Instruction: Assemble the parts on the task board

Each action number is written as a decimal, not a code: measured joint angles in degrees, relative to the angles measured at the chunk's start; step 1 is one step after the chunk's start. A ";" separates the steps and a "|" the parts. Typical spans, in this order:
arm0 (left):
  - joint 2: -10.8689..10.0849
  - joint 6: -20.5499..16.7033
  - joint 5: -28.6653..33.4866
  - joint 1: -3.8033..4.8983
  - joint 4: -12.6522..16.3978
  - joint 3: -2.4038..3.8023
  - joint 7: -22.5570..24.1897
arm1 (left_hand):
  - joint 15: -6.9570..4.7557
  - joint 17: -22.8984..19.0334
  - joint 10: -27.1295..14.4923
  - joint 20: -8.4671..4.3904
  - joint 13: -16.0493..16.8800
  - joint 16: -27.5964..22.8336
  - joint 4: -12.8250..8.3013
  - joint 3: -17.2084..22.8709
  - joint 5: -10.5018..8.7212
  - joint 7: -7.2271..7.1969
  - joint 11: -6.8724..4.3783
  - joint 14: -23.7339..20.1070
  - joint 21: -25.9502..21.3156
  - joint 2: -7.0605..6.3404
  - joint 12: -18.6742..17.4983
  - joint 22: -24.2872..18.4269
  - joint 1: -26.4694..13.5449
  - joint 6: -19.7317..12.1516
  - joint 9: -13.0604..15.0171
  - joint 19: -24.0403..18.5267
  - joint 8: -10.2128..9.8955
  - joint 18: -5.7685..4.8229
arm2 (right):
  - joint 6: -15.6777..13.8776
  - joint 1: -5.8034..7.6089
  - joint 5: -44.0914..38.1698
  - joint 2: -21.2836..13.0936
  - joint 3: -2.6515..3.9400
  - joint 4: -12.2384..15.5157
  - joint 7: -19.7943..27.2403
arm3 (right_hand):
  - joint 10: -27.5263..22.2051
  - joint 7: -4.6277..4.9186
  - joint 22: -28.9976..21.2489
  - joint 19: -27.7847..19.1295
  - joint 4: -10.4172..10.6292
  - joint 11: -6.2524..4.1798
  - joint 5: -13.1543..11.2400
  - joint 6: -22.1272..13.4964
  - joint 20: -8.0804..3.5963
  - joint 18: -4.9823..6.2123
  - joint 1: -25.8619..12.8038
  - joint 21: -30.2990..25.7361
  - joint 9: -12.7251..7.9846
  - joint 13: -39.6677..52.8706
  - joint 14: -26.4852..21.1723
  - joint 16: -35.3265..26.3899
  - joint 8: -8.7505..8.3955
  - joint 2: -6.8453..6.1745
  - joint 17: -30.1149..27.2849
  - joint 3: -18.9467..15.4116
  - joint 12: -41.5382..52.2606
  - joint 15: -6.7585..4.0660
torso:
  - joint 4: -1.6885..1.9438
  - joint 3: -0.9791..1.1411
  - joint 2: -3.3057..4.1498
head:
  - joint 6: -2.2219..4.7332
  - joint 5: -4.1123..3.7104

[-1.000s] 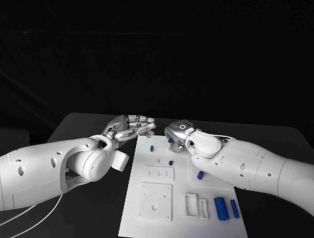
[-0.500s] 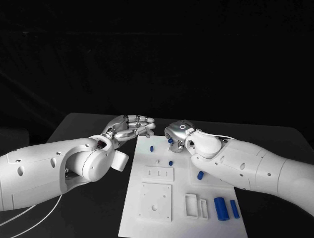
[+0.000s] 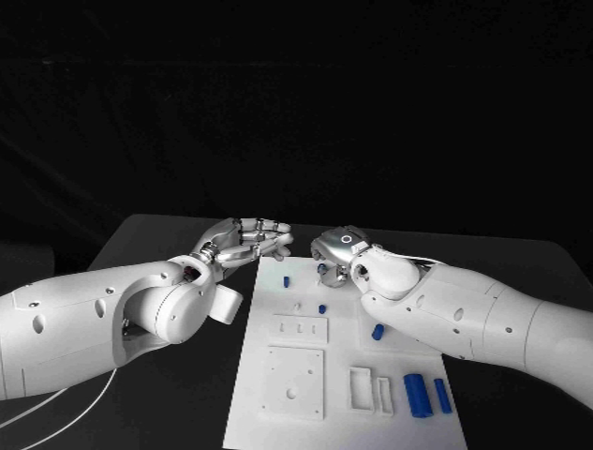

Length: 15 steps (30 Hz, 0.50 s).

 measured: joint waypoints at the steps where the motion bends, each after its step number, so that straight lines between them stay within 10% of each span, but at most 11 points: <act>1: 0.01 0.00 0.00 0.00 -0.03 0.00 0.00 | 0.00 0.00 0.00 0.00 0.00 0.00 0.00 0.00 0.00 0.00 0.00 0.00 0.00 0.00 0.00 0.00 0.00 0.00 0.00 0.00 0.00 0.00 | -0.15 0.00 0.03 -0.01 0.00 0.01 -0.09 | 0.00 0.00 0.00 0.00 0.00 0.00 0.00 0.00 0.00 0.00 0.00 0.00 0.00 0.00 0.00 0.00 0.00 0.00 0.00 0.00 0.00 0.00 | 0.01 0.00 0.00 | 0.00 -0.01; 15: -0.10 0.00 -0.01 0.00 -0.40 0.00 0.00 | 0.00 0.05 0.00 0.00 0.04 -0.22 0.00 0.00 0.00 0.00 0.00 0.00 0.00 0.00 0.00 0.00 0.00 0.00 0.05 0.00 0.00 0.00 | -1.02 0.00 1.63 -2.66 0.05 2.88 -0.25 | -0.29 0.00 0.00 -0.09 0.31 0.11 0.00 0.00 0.10 0.00 -0.37 0.00 -0.27 -0.13 0.16 0.00 -0.34 -0.38 -0.17 0.31 0.00 -0.01 | 0.03 -0.02 -0.01 | 0.21 -0.03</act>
